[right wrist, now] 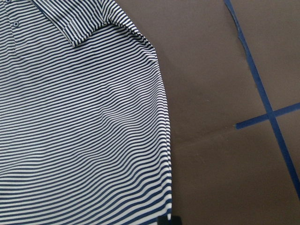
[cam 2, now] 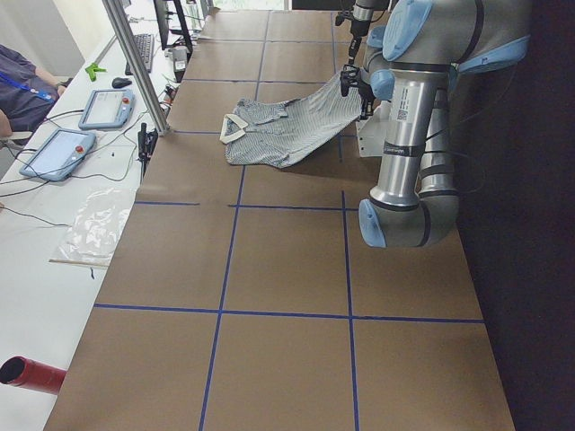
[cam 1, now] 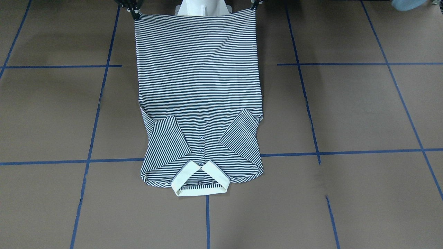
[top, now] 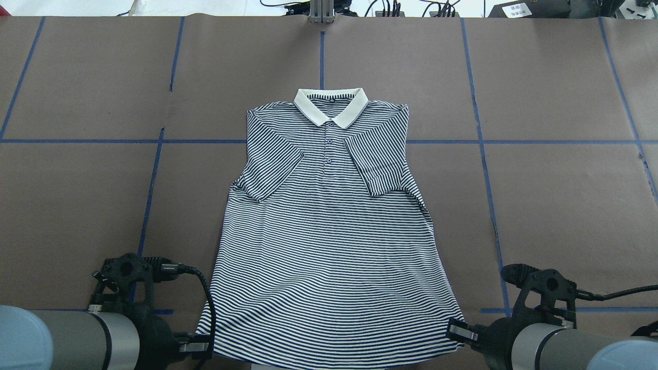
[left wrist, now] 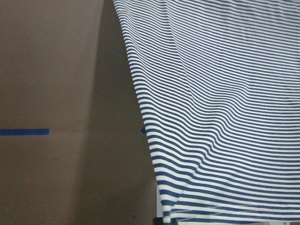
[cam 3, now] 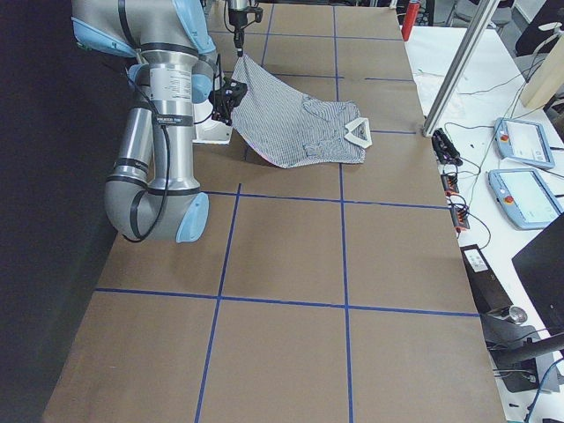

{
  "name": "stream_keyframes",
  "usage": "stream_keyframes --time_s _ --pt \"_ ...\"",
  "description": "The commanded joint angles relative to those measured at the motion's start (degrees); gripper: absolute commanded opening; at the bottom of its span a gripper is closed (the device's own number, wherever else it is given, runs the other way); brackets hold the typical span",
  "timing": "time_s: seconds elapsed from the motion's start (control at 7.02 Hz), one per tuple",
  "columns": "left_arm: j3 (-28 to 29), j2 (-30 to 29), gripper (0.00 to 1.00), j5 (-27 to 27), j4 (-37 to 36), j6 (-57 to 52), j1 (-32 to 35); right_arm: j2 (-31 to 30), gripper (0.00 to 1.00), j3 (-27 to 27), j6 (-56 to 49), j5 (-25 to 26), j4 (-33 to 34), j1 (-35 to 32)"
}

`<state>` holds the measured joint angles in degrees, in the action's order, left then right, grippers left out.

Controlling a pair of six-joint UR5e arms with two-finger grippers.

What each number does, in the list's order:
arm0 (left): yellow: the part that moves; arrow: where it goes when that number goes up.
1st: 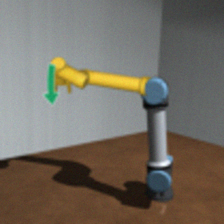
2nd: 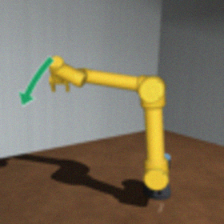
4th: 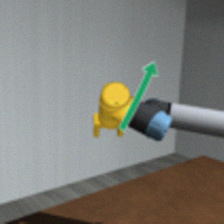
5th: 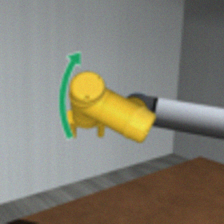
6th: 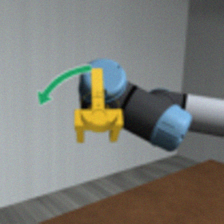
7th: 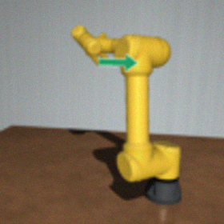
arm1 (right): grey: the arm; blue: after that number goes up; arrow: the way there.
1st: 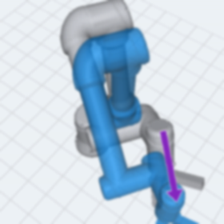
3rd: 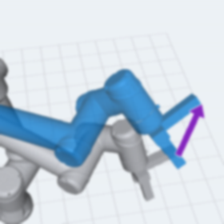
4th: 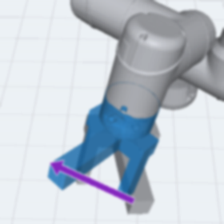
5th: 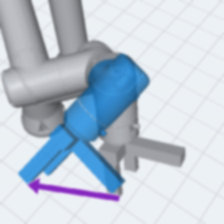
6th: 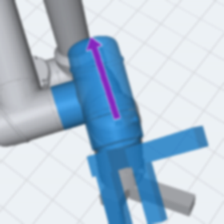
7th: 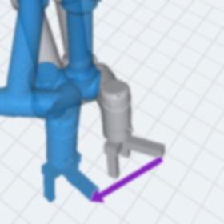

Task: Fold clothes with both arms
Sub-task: 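Lift the hem with both grippers and fold it toward the collar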

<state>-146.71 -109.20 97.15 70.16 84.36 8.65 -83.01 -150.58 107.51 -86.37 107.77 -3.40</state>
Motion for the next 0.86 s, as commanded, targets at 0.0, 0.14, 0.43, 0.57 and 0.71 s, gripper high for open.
stream_keyframes --time_s 0.0,0.14,0.43,0.57,0.71 --pt "6.73 -6.77 0.00 0.93 -1.43 -11.25 10.09 10.97 0.00 2.54 -6.39 -6.84 8.22 -11.11" --pt "12.53 -9.77 0.00 3.29 -1.17 -16.89 16.95 16.08 0.00 8.23 -10.70 -11.58 9.63 -20.32" --pt "22.38 -15.49 0.00 5.42 -0.64 -26.15 27.44 20.33 0.00 17.90 -20.02 -14.97 8.17 -31.97" --pt "26.52 -16.65 0.00 5.42 2.23 -26.79 29.04 23.31 0.00 24.30 -21.45 -14.97 6.15 -34.54" --pt "32.22 -17.44 0.00 5.33 7.83 -26.88 30.62 24.81 0.00 32.11 -21.47 -14.88 -0.83 -36.65"
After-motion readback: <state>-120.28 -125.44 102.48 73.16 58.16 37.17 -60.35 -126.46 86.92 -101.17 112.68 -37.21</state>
